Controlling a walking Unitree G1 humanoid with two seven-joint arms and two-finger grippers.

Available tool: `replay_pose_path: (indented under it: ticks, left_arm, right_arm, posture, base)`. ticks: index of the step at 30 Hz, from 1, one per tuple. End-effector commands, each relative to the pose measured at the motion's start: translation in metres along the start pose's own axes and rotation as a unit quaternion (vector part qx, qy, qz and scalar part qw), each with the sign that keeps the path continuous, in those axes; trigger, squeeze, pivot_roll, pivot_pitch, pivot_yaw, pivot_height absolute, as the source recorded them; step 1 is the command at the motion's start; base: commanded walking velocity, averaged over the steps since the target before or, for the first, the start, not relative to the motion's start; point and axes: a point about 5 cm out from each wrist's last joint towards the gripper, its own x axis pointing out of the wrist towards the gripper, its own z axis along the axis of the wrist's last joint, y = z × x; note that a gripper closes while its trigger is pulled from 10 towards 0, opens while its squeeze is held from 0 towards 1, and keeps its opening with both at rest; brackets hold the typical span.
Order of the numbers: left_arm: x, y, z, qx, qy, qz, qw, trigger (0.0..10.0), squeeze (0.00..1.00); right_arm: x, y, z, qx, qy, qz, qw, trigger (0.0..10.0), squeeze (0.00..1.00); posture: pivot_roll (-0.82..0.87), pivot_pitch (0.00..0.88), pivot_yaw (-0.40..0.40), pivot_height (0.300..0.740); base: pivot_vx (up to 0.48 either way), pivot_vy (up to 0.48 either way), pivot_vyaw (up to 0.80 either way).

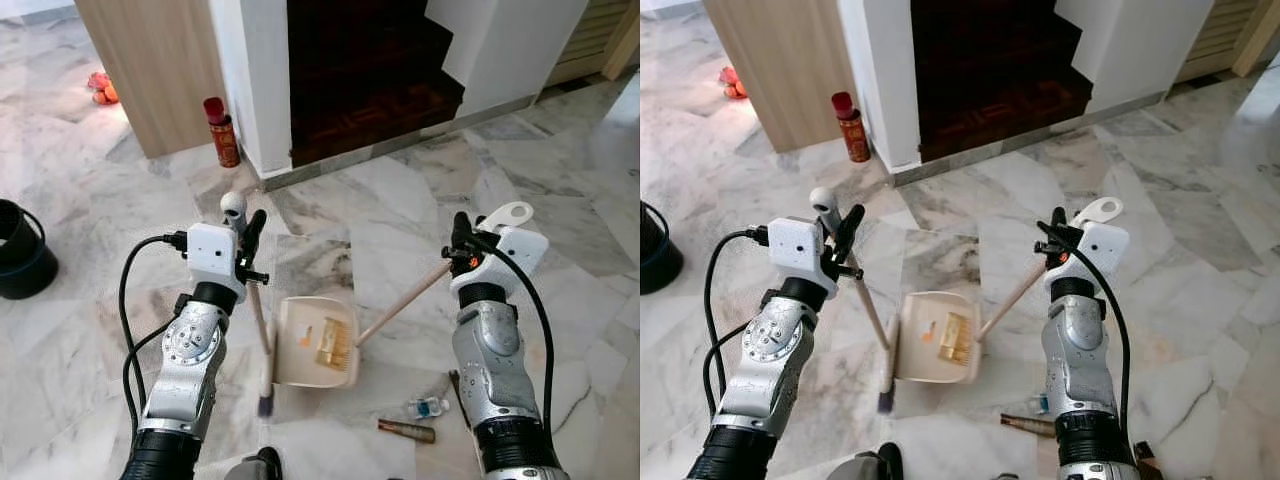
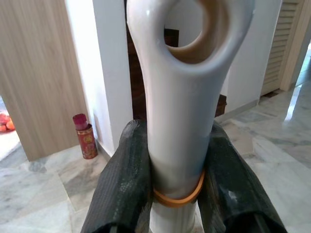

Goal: Sweep floor

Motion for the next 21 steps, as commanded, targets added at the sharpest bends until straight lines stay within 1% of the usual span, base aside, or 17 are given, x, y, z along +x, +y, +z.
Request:
replay_pose_path:
  ticks: [1,6,8,10,13,15,21]
  left_arm:
    - [0.0023,-0.0014,0.0089,-0.001,-0.02,-0.004,1.0,10.0,0.0]
    - [0.0018,-0.0019,0.0085,-0.002,-0.018,-0.004,1.0,10.0,0.0]
    - [0.0018,-0.0019,0.0083,-0.001,-0.018,-0.004,1.0,10.0,0.0]
    - [0.0019,-0.0015,0.0083,-0.001,-0.017,-0.003,1.0,10.0,0.0]
    - [0.0024,-0.0015,0.008,-0.001,-0.016,-0.004,1.0,10.0,0.0]
    - [0.0026,-0.0016,0.0079,-0.001,-0.016,-0.004,1.0,10.0,0.0]
    - [0.0028,-0.0022,0.0079,-0.002,-0.016,-0.004,1.0,10.0,0.0]
  right_arm:
    - [0.0011,0.002,0.0049,0.016,-0.009,0.001,1.0,10.0,0.0]
    - [0.0006,0.002,0.0045,0.013,-0.008,0.0,1.0,10.0,0.0]
    - [0.0005,0.0026,0.0043,0.001,-0.006,0.003,1.0,10.0,0.0]
    - [0.0004,0.0044,0.0059,0.002,-0.011,0.007,1.0,10.0,0.0]
    - [0.0011,0.0058,0.0064,0.009,-0.011,0.01,1.0,10.0,0.0]
    - [0.0012,0.0053,0.0057,0.021,-0.008,0.006,1.0,10.0,0.0]
    - [0.0016,0.0054,0.0062,0.016,-0.008,0.01,1.0,10.0,0.0]
  posture:
    - [0.04,0.177,-0.029,0.74]
    - [0.04,0.183,-0.029,0.74]
    - [0.04,0.188,-0.028,0.74]
    - [0.04,0.189,-0.027,0.74]
    - [0.04,0.191,-0.027,0.74]
    - [0.04,0.191,-0.027,0.74]
    - [0.04,0.192,-0.028,0.74]
  base:
    - [0.0,0.0,0.0]
    - [0.0,0.256,0.0]
    - [0.0,0.261,0.0]
    - [0.0,0.259,0.52]
    - [0.0,0.259,0.8]
    - [0.0,0.262,0.0]
    - [0.0,0.261,0.0]
